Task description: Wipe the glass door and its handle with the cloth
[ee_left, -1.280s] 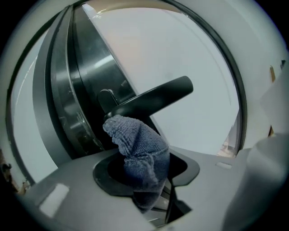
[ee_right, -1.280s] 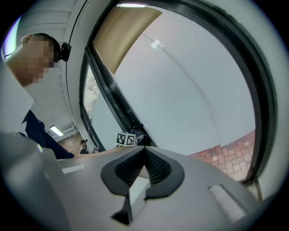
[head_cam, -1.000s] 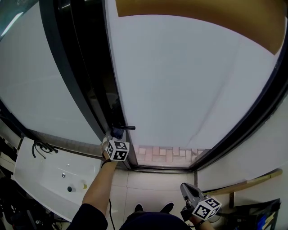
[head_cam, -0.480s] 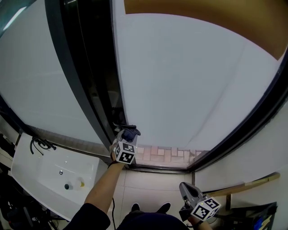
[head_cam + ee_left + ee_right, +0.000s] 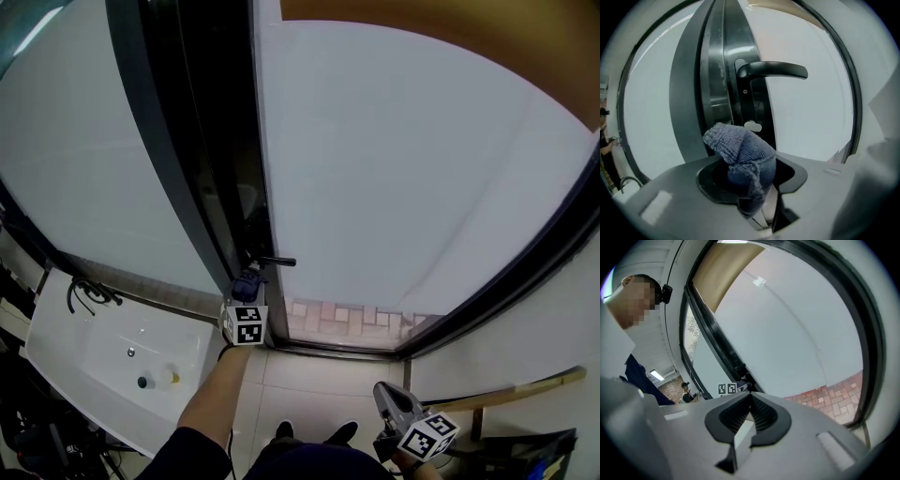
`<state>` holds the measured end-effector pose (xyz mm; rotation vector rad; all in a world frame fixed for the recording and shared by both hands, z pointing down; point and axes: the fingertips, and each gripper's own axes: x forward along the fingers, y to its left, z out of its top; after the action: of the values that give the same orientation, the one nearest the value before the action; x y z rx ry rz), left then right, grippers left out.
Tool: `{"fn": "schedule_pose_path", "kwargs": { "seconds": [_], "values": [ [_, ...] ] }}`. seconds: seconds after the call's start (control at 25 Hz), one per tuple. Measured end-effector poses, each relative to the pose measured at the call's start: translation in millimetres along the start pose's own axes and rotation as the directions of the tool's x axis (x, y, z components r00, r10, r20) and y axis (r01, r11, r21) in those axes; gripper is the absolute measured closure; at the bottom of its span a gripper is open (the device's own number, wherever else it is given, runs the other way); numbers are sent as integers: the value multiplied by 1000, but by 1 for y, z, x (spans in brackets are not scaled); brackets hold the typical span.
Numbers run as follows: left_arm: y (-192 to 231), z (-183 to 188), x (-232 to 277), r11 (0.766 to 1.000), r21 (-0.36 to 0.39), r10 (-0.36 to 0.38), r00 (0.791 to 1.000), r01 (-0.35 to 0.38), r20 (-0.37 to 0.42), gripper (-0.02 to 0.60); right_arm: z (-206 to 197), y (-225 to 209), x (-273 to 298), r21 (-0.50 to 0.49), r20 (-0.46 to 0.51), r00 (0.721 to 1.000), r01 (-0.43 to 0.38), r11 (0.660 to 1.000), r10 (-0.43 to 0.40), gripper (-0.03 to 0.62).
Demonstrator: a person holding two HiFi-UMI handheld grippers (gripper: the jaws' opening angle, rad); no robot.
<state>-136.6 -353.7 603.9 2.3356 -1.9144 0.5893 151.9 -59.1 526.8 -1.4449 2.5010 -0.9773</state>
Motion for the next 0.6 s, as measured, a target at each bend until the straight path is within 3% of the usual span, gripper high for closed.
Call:
{"fn": "schedule_pose_path", "kwargs": {
  "seconds": [0.08,0.2,0.52,0.6],
  "values": [
    [-6,2,2,1000,-7,5,1000,-5,6,411,-2,1,1,2,-5,1000,-2,1000,2,591],
    [-24,6,3,999,42,-29,999,28,25,411,-5,-3,-1,7,-11,1000,6,1000,-6,591],
    [-20,14,28,999,-45,9,999,-7,34,416,-8,-22,-12,28,-20,999,49,998,-49,592],
    [-21,13,30,1000,-24,13,1000,-12,21,417,-10,-26,-13,32,-29,998,54,998,-53,591]
  ]
}}
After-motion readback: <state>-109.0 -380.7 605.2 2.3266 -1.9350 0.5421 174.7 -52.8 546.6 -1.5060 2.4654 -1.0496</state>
